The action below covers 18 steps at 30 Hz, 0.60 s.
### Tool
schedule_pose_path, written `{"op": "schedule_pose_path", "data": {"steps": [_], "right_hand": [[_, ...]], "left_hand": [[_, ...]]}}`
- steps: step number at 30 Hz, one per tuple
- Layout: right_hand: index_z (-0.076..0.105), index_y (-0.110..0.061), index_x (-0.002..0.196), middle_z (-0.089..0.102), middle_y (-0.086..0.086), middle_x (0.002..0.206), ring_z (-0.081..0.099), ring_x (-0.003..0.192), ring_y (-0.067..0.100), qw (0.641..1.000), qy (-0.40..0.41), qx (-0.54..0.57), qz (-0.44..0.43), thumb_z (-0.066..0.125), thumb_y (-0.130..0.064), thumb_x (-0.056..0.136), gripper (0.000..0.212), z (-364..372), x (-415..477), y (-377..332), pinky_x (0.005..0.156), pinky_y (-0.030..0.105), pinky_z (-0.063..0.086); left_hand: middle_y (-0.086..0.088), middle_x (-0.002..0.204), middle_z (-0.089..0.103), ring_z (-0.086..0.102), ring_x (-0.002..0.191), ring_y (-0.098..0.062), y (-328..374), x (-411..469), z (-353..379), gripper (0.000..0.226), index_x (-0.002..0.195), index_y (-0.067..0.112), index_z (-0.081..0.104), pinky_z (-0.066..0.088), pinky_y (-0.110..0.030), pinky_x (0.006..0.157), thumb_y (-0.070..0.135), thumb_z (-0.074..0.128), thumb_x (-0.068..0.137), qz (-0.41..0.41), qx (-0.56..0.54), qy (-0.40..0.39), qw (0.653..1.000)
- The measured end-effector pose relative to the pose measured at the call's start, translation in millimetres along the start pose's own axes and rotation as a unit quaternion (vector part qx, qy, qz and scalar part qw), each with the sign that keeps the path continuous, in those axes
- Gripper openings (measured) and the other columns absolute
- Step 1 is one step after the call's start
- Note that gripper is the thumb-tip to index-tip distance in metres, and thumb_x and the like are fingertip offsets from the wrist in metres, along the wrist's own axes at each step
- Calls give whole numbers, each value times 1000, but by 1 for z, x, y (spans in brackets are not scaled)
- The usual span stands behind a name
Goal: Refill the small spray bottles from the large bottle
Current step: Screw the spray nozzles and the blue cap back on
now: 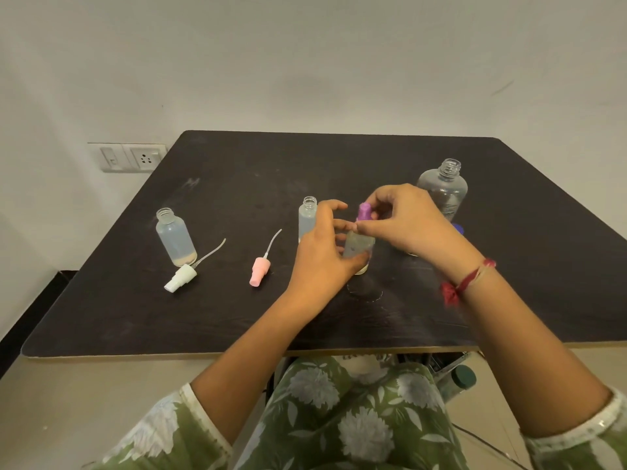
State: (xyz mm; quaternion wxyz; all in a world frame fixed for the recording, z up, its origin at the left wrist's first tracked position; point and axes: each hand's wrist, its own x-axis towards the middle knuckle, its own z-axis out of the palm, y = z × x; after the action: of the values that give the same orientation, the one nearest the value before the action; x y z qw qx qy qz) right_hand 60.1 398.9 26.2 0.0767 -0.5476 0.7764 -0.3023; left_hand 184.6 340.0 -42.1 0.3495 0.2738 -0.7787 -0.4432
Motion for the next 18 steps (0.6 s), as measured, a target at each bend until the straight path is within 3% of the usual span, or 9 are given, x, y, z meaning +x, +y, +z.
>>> {"op": "schedule_pose_path", "data": {"steps": [3, 6, 18], "right_hand": [[71, -13, 83, 69, 1, 81, 64, 78, 16, 1000, -7, 26, 6, 79, -21, 73, 15, -1, 0, 2, 76, 28, 52], [73, -13, 80, 72, 6, 85, 68, 84, 20, 999, -22, 47, 7, 79, -18, 73, 11, -3, 0, 5, 83, 36, 55], [71, -16, 83, 72, 5, 92, 67, 90, 21, 989, -107, 95, -25, 72, -9, 80, 8, -10, 2, 13, 89, 41, 53]], "left_hand": [[8, 104, 63, 65, 90, -3, -4, -1, 1, 67, 122, 30, 38, 56, -22, 80, 20, 82, 73, -7, -14, 7, 1000], [7, 102, 65, 66, 88, -5, -7, -1, 3, 65, 119, 32, 40, 56, -24, 80, 22, 83, 72, -19, -26, 13, 999], [6, 105, 67, 66, 89, -4, -9, -1, 4, 67, 120, 31, 40, 56, -20, 80, 20, 84, 71, -21, -33, 13, 999]]}}
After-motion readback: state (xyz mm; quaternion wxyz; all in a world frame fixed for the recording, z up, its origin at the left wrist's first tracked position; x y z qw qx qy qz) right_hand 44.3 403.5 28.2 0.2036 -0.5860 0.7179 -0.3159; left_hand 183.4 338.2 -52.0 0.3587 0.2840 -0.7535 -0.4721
